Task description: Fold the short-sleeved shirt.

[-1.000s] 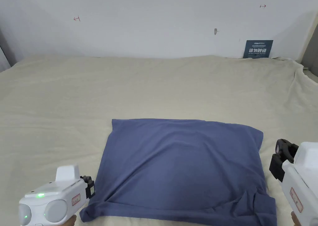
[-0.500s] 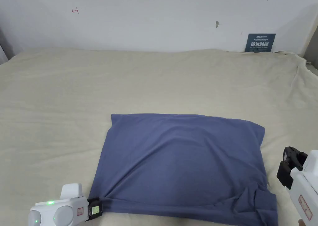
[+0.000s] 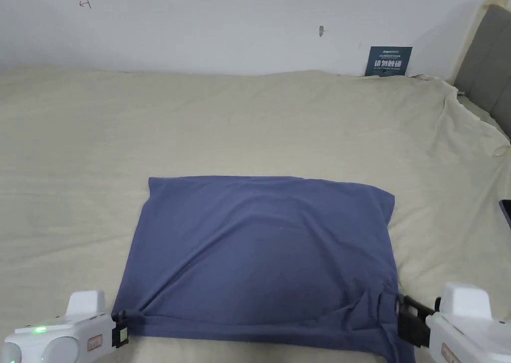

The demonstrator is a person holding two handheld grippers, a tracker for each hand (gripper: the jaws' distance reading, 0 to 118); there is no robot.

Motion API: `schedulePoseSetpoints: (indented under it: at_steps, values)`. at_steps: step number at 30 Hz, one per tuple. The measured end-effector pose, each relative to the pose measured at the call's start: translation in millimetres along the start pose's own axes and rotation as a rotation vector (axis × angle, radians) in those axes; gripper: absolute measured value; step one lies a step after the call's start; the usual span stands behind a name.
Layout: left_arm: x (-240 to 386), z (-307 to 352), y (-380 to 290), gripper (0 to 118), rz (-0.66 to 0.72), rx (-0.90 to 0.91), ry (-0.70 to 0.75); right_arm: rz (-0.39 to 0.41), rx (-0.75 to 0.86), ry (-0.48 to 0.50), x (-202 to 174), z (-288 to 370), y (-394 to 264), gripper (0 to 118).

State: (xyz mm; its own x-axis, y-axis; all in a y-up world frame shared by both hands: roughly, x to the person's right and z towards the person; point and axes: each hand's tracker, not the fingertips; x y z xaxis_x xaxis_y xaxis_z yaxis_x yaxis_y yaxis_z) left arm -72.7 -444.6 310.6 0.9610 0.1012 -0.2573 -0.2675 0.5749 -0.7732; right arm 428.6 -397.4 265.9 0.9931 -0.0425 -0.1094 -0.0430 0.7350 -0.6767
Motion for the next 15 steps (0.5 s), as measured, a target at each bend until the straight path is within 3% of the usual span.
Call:
schedulePoseSetpoints:
  at_steps: [3,10,12,13,14,15]
  values:
    - [-3,5,5,6,0.015,0.014,-0.018,-0.015,-0.093,-0.025,-1,-19,-23,76]
    - [-5,11,11,6,0.036,0.030,-0.048,-0.021,-0.220,-0.027,-9,-46,-56,71]
    - [-5,11,11,6,0.038,0.029,-0.049,-0.014,-0.219,-0.021,-15,-41,-58,52]
    - [-5,11,11,6,0.037,0.028,-0.047,-0.008,-0.207,-0.024,-17,-39,-57,29]
    - [-4,11,11,6,0.036,0.028,-0.046,0.002,-0.203,-0.021,-19,-37,-56,12]
    - [-4,11,11,6,0.035,0.027,-0.046,0.005,-0.187,-0.010,-19,-30,-53,9]
